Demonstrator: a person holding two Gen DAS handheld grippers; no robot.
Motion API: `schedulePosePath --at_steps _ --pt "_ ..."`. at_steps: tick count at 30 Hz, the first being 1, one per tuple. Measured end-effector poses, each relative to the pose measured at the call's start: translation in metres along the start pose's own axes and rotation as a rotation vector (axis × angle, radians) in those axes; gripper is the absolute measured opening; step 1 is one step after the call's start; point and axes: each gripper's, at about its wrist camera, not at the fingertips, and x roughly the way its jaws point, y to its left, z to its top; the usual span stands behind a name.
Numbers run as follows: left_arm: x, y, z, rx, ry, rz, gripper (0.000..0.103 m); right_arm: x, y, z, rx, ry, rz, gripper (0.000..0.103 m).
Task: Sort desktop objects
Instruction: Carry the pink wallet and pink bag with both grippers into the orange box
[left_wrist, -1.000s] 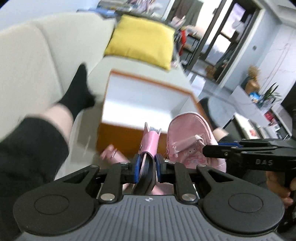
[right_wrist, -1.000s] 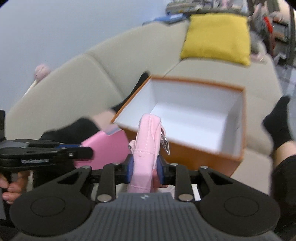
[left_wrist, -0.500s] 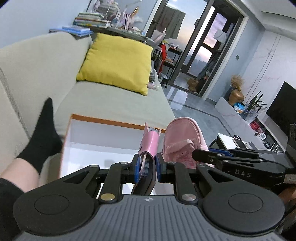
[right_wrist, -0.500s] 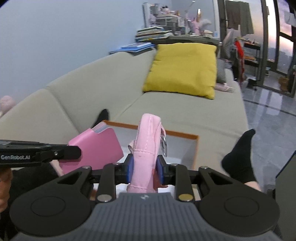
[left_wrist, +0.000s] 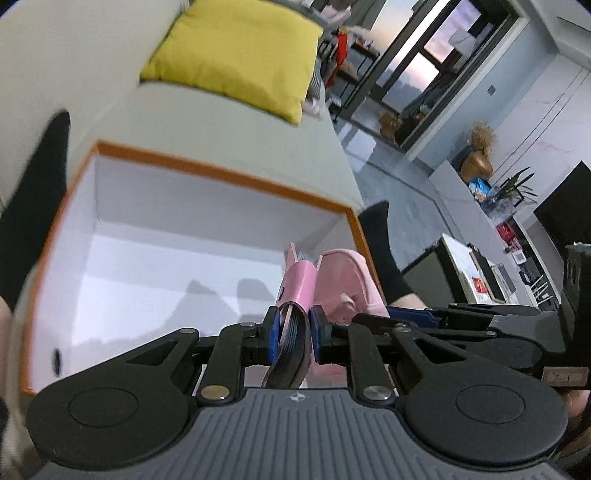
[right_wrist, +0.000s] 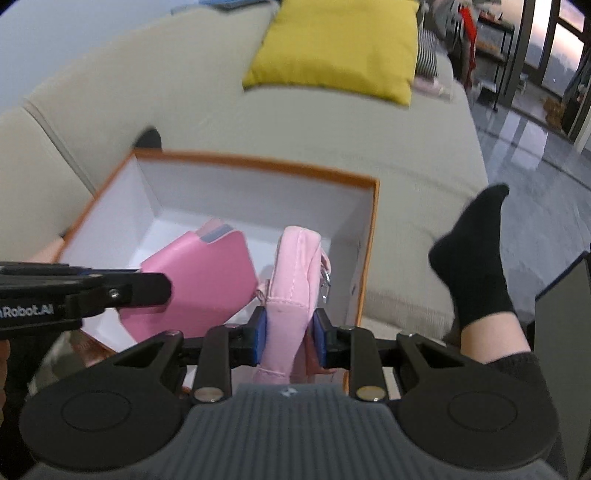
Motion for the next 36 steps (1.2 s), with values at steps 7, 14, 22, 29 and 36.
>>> schedulePosePath --at_steps 7,14,22,29,36 --pt "0.034 0.012 -0.008 -0.073 0.045 0.03 0.019 0.021 -0.007 -0.001 0.027 0.129 -0.025 0.029" --pt "0.051 0.011 -0.016 -0.111 0.08 0.074 0.019 0.033 -0.006 0.002 0.04 0.183 -0.017 0.032" --pt "0.049 0.012 -0.02 -0.159 0.099 0.078 0.019 0.028 -0.008 0.003 0.054 0.178 -0.002 0.036" --pt "0.048 0.008 -0.021 -0.177 0.108 0.065 0.019 0.007 -0.01 0.005 0.037 0.121 -0.006 0.046" --pt "0.051 0.0 -0.021 -0.14 0.135 0.092 0.02 -0.017 -0.014 0.003 0.024 0.024 -0.039 0.045"
